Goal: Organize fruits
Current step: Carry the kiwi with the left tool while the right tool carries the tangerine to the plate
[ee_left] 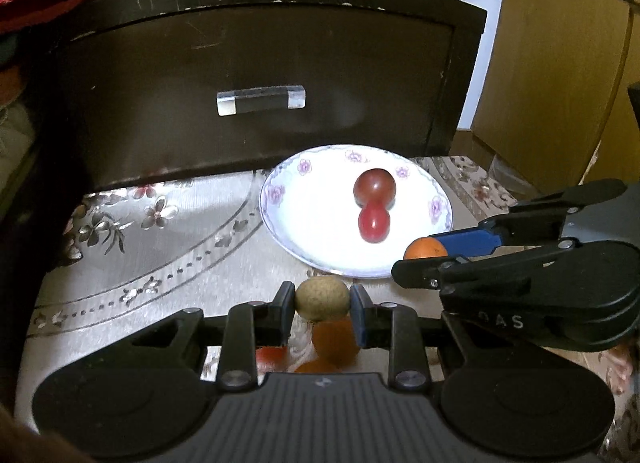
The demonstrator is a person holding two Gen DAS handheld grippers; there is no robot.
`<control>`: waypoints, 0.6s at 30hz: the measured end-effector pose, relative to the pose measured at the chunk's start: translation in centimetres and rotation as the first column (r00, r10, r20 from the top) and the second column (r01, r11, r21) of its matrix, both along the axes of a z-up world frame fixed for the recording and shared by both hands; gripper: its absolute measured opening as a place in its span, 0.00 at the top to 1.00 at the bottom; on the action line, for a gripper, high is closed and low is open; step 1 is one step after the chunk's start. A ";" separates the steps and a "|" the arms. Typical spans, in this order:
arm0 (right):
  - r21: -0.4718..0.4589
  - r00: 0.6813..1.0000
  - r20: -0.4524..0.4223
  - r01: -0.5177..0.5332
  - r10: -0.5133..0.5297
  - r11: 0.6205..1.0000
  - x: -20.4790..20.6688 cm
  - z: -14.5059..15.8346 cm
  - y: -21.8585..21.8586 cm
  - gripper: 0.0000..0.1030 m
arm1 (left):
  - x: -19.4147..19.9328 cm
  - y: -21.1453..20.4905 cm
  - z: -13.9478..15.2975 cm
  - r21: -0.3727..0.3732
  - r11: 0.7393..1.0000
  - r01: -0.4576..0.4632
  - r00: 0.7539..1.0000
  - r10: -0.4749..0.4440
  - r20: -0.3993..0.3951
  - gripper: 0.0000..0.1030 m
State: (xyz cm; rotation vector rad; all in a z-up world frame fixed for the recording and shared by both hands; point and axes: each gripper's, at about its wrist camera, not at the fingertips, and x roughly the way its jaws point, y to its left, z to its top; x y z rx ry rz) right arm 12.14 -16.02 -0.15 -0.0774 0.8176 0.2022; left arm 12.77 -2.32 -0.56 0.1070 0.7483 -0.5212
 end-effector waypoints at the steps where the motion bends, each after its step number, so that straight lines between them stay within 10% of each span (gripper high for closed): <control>1: 0.001 1.000 0.004 0.004 -0.004 1.000 0.1 0.1 -0.1 0.76 | 0.2 -0.2 0.0 0.001 1.000 0.003 1.000 -0.003 0.004 0.66; 18: -0.024 0.998 0.009 0.068 -0.068 0.997 4.6 -0.9 -2.5 0.75 | 5.0 -3.4 -1.1 0.036 0.999 0.007 1.000 -0.008 0.027 0.66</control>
